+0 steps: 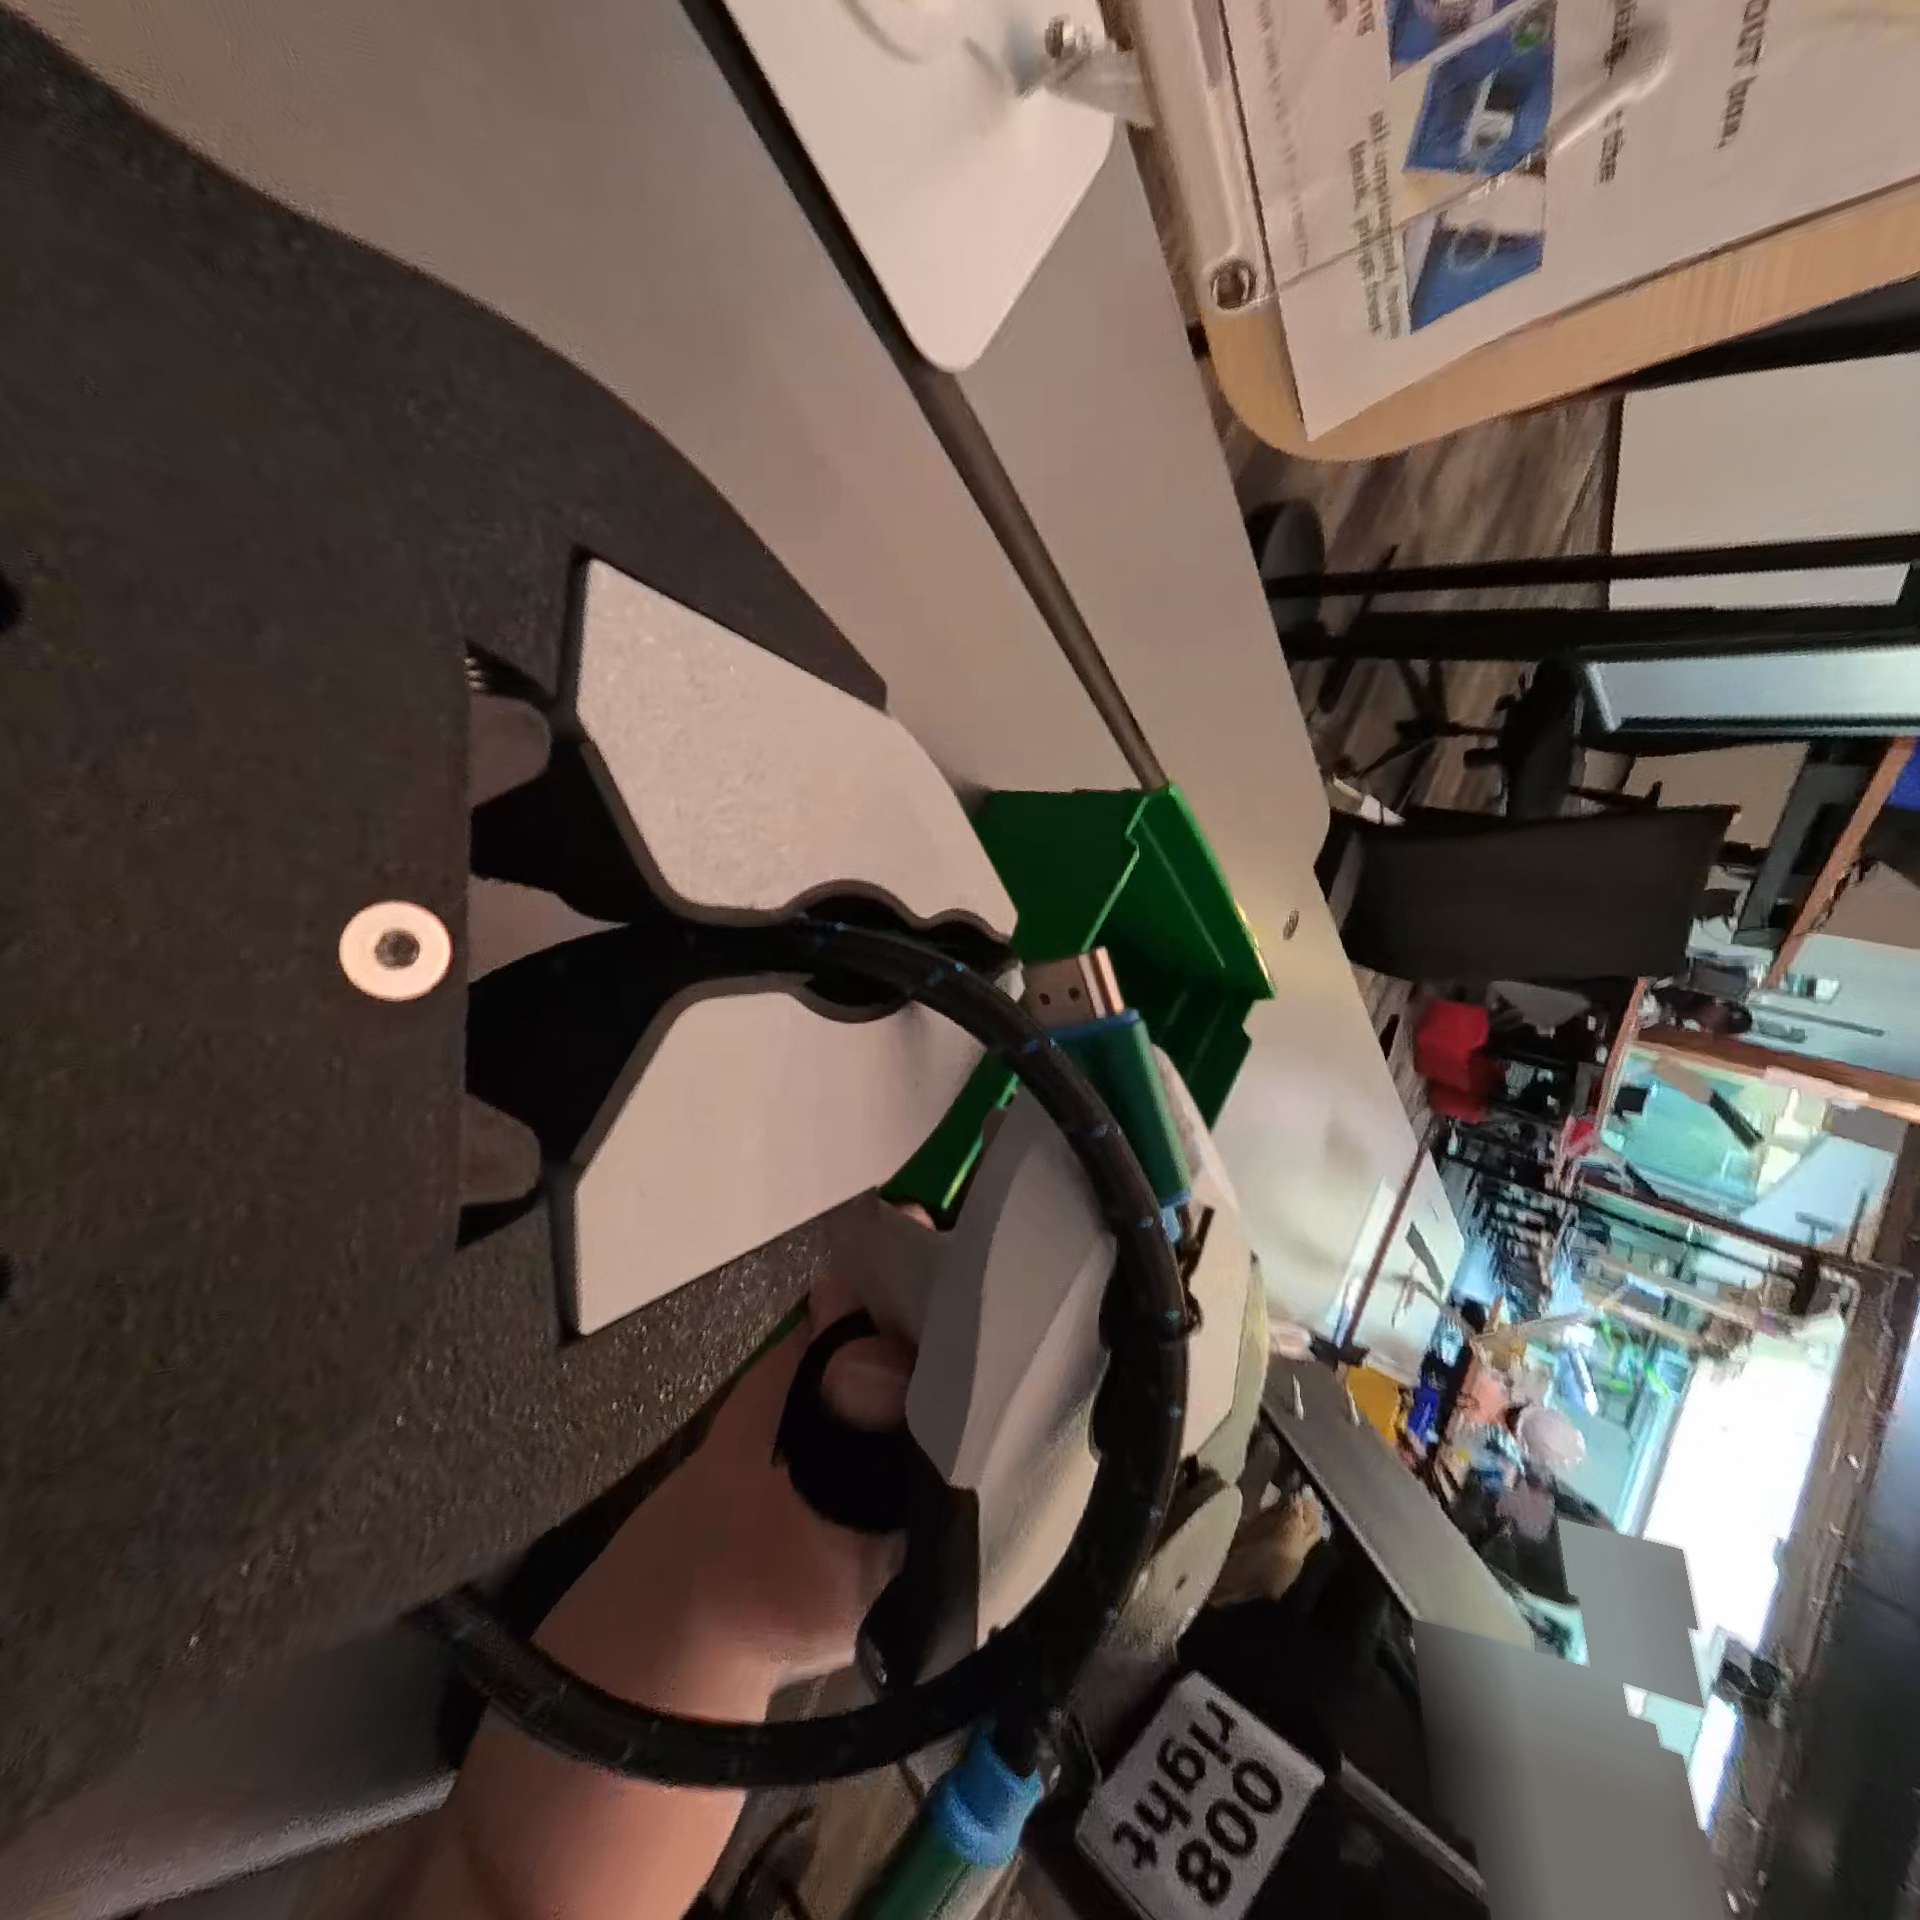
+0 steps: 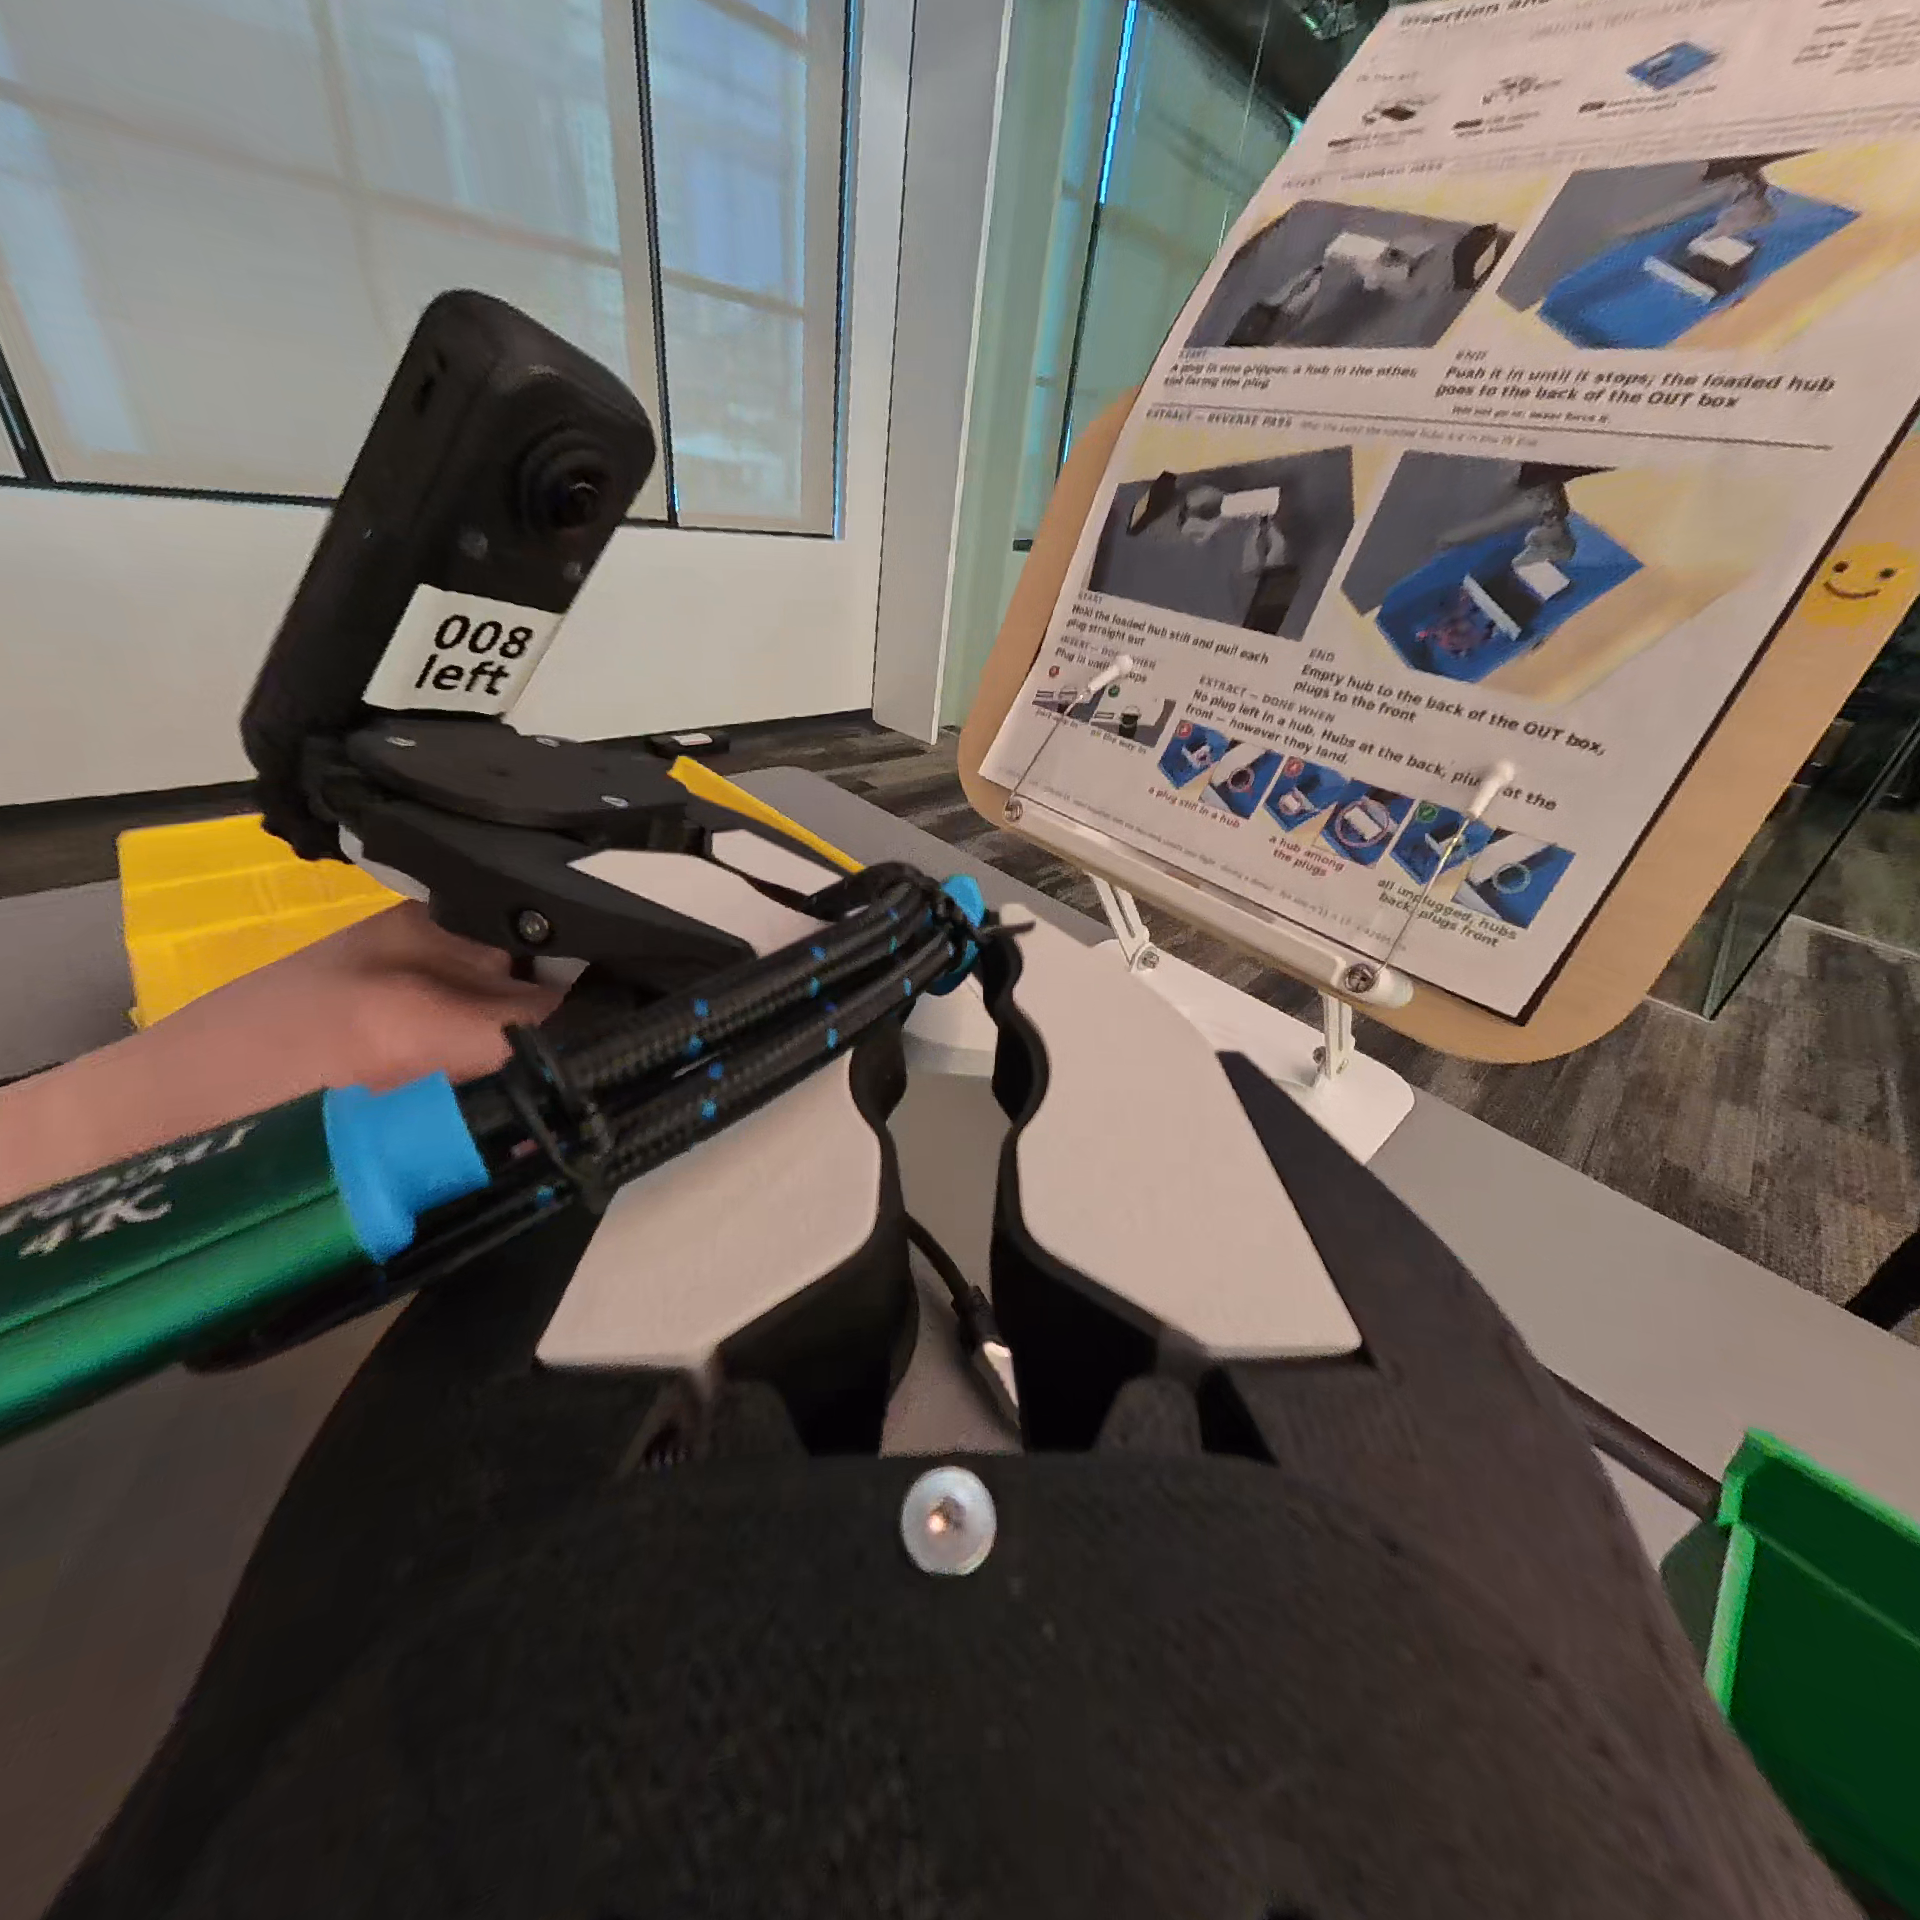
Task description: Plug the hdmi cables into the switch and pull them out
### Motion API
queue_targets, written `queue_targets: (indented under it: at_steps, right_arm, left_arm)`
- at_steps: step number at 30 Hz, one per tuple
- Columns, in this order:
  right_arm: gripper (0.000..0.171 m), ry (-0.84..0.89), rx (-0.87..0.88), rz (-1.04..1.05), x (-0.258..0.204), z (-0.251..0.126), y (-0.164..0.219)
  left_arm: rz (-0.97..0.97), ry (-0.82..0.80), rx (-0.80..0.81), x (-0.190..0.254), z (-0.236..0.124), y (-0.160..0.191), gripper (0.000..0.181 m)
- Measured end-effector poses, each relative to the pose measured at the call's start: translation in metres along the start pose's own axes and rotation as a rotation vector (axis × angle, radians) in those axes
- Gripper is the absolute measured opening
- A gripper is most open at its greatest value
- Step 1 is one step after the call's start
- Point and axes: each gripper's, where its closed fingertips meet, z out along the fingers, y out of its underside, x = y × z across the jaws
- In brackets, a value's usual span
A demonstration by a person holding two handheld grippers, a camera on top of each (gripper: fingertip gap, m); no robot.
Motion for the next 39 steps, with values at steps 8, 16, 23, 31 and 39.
queue_targets:
  at_steps: [8,16,23,31,39]
  right_arm:
    - [0.011,-0.067,0.002,0.092,0.0,-0.002,-0.004]
    - [0.011,-0.155,0.038,0.186,-0.007,-0.007,-0.018]
    - [0.012,-0.141,0.134,0.11,-0.014,-0.022,-0.052]
    - [0.013,-0.159,0.066,-0.177,-0.026,-0.021,-0.044]
    - [0.011,-0.128,-0.056,-0.319,0.002,-0.025,-0.027]
  left_arm:
    - [0.111,-0.023,-0.062,0.01,-0.001,-0.002,0.013]
    - [-0.02,-0.002,-0.039,0.013,-0.009,-0.015,0.064]
    - [-0.171,0.079,0.105,0.028,-0.009,-0.036,0.095]
    - [-0.175,0.246,-0.011,0.039,-0.018,-0.019,0.084]
    - [-0.118,0.526,-0.117,0.064,-0.068,-0.009,0.106]
